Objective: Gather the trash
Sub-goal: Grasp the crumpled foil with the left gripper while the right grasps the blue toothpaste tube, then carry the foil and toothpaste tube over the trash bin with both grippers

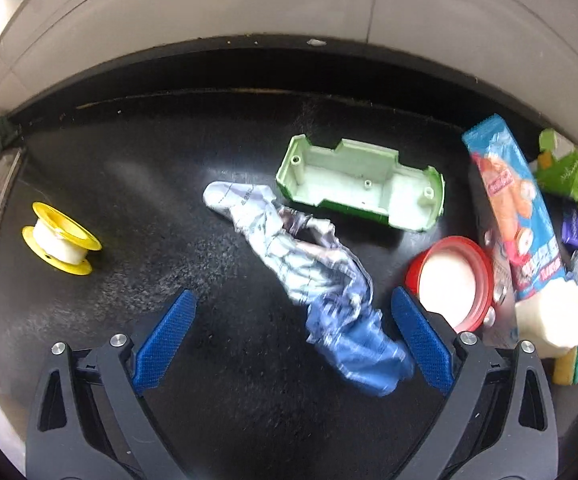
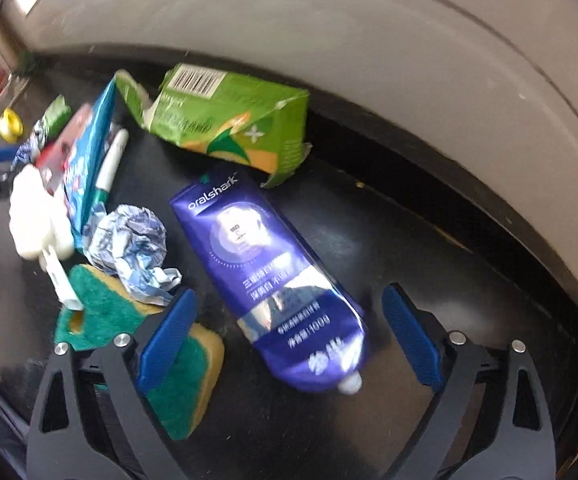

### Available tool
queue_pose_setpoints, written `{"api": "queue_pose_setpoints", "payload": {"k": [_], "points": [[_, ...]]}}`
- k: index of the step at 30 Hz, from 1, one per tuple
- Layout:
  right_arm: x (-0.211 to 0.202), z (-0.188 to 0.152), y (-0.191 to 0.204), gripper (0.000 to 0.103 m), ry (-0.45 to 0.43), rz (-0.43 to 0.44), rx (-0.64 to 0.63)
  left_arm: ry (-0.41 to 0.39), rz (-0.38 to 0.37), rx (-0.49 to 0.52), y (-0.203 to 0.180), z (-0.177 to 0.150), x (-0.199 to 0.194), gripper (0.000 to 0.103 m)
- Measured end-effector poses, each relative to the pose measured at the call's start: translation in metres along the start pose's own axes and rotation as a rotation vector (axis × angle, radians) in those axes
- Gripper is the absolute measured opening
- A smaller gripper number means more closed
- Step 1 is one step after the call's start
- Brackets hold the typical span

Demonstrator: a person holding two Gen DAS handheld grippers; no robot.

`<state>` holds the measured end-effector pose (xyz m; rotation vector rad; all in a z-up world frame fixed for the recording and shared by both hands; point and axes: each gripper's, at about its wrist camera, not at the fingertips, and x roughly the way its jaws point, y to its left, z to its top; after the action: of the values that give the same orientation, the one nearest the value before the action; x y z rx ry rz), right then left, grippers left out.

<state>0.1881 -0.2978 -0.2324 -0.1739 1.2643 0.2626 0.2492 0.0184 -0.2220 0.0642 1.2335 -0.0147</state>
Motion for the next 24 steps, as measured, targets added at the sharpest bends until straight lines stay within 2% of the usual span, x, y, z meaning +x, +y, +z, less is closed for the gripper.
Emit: {"api": "queue_pose_setpoints", "payload": {"k": [1, 4, 6, 9, 12, 18, 24], "points": [[0.002, 0.001, 0.0, 0.076, 0.007, 0.007, -0.003, -0.007, -0.008, -0.009, 0.002, 0.0, 0.0, 0.092], [0.002, 0.001, 0.003, 0.065, -0.001, 0.009, -0.03, -0.036, -0.014, -0.016, 0.006, -0.002, -0.006, 0.069], [-0.002, -0.005, 0.008, 0.059, -0.002, 0.004, -0.043, -0.046, -0.011, -0.006, 0.006, -0.004, -0.011, 0.032], [-0.009, -0.018, 0.014, 0.053, -0.006, -0.013, -0.027, -0.034, -0.017, -0.008, 0.008, -0.01, -0.015, 0.029], [-0.021, -0.029, 0.02, 0.052, -0.022, -0.028, 0.007, -0.056, -0.016, 0.013, 0.008, -0.016, -0.029, 0.029], [-0.069, -0.061, 0.035, 0.052, -0.092, -0.069, 0.107, -0.105, -0.037, 0.065, 0.005, -0.038, -0.079, 0.029], [-0.117, -0.102, 0.046, 0.052, -0.161, -0.08, 0.204, -0.146, -0.054, 0.104, -0.002, -0.079, -0.128, 0.029]]}}
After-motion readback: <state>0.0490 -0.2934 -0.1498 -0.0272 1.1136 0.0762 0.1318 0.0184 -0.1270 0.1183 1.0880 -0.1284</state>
